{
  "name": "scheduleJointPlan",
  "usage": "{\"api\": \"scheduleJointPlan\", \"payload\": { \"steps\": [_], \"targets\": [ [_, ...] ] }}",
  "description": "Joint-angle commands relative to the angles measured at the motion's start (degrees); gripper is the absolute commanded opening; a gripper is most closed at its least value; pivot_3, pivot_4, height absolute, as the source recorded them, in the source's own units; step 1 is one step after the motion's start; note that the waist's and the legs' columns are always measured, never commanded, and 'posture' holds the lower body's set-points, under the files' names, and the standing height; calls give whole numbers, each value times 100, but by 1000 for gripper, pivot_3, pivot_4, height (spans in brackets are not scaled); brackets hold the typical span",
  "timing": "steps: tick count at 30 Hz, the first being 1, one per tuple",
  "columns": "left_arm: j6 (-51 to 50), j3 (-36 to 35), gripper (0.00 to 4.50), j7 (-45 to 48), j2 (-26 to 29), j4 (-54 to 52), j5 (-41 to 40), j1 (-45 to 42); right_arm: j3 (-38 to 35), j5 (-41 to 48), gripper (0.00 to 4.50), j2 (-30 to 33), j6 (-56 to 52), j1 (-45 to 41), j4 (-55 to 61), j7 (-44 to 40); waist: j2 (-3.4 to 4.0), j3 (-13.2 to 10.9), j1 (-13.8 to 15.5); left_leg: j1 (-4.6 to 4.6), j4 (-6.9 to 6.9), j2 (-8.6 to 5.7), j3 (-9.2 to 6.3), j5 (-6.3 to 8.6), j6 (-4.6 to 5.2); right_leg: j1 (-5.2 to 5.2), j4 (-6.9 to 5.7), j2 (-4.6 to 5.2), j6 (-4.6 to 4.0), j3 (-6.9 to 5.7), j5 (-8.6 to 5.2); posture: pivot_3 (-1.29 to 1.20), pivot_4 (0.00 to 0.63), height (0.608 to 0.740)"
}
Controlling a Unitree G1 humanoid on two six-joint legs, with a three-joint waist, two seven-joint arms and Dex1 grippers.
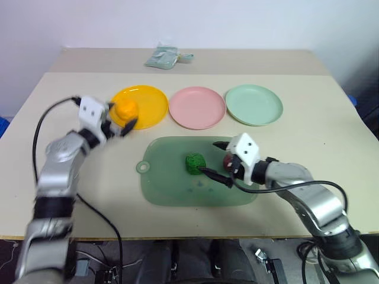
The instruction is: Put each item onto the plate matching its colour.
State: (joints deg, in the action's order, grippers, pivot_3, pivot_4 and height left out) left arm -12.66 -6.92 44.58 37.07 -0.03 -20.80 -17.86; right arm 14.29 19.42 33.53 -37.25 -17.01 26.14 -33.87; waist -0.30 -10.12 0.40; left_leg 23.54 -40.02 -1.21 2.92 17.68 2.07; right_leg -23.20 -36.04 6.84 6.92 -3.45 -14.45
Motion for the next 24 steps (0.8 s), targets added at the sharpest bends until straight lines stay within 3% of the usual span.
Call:
{"api": "scheduleJointPlan", "payload": {
  "steps": [1,3,4,6,9,10,15,20,24],
  "targets": [
    [-412,334,4457,770,403,-1523,-430,756,271,-250,4500,-226,-157,-230,-77,112,0,1,19,0,-1,0,-2,-1,-1,1,0,0,0,0,0,0,150,740],
    [-639,406,4457,859,466,-1967,-599,1130,374,-324,4500,-337,-274,-312,-205,131,1,1,38,-3,-1,-2,-3,-1,-2,6,0,2,-1,1,0,0,150,740],
    [-712,404,4491,848,454,-2111,-651,1243,406,-349,4240,-380,-301,-344,-249,117,1,1,32,-3,-2,-2,-6,-1,-3,7,0,2,-1,1,0,0,150,740],
    [-874,372,4500,836,438,-2300,-748,1383,414,-363,3588,-467,-308,-402,-274,88,1,1,25,-4,-1,-2,-6,-1,-3,5,-2,1,-2,2,0,0,150,740],
    [-995,358,4500,798,419,-2469,-785,1468,273,-274,2122,-589,-371,-509,-164,80,3,2,7,-4,0,-1,-4,-1,-3,0,-5,-2,-2,3,0,0,150,740],
    [-1019,386,4500,779,398,-2514,-781,1473,163,-213,1870,-628,-403,-581,-104,86,3,2,3,-4,1,-1,-3,-1,-3,0,-5,-3,-2,3,0,0,150,740],
    [-1057,542,4500,705,264,-2637,-752,1448,-688,-259,1814,-899,-380,-1367,-639,609,5,0,13,-4,1,-1,-1,-2,-2,0,-5,-4,-2,3,0,0,150,740],
    [-1078,671,4500,566,82,-2715,-735,1423,-1367,-1080,1814,-792,93,-2444,-3083,1770,3,2,32,-4,2,-4,-2,-2,-2,0,-6,-4,-2,3,0,0,150,740],
    [-1093,777,4500,427,-54,-2789,-695,1454,-1510,-1418,1814,-817,1149,-3117,-5179,2019,6,0,-20,-4,10,-7,6,-2,-1,-2,-5,-5,-3,5,0,0,150,740]
  ]
}}
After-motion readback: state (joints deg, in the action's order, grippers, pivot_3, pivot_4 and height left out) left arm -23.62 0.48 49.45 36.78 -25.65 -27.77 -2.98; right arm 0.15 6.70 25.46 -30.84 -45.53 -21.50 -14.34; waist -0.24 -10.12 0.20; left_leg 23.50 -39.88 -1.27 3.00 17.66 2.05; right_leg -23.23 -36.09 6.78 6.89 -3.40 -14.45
